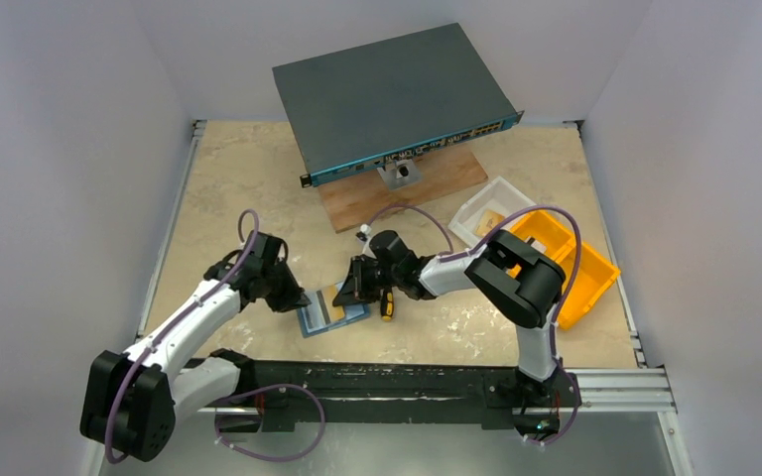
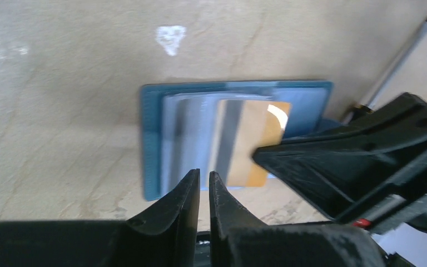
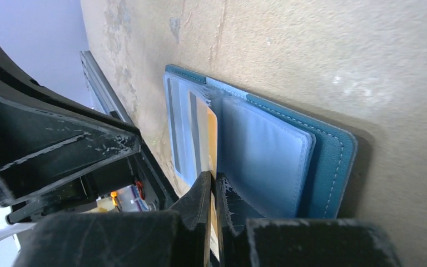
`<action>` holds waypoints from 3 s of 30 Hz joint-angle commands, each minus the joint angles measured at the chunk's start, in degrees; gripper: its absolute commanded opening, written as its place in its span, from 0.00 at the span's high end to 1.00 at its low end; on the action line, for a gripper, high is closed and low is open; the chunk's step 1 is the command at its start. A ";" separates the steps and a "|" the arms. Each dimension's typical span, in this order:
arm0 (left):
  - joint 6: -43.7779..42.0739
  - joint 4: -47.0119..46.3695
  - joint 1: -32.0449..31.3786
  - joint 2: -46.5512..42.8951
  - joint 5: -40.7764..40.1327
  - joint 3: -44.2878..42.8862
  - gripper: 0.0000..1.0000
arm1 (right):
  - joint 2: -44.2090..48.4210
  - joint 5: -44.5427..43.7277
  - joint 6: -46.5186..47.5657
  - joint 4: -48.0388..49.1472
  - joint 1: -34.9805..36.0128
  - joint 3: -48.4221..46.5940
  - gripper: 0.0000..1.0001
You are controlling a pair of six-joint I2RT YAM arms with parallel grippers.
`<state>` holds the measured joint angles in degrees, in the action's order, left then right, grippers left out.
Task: Take the credit cards out of the card holder
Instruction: Remove the credit card from the card holder.
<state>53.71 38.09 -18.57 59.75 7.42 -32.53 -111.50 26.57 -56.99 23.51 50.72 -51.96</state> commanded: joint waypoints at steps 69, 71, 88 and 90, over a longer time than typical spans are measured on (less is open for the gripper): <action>4.73 1.14 -1.89 11.72 -6.83 -0.86 1.00 | 4.12 -2.08 2.40 -3.55 -3.67 4.43 0.81; 4.58 1.07 -1.90 11.79 -6.83 -0.95 1.00 | 3.87 -1.49 1.71 -2.39 -3.70 4.73 0.81; 4.73 2.21 -1.91 11.64 -7.20 -1.44 1.00 | 9.36 -13.11 7.77 -16.03 -3.75 2.14 1.00; 4.74 2.30 -1.91 11.61 -7.24 -1.48 1.00 | 10.05 -14.31 8.40 -17.23 -3.80 2.21 1.00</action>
<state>58.96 39.57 -20.43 71.83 1.19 -33.80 -104.20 19.97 -52.71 13.80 47.20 -48.25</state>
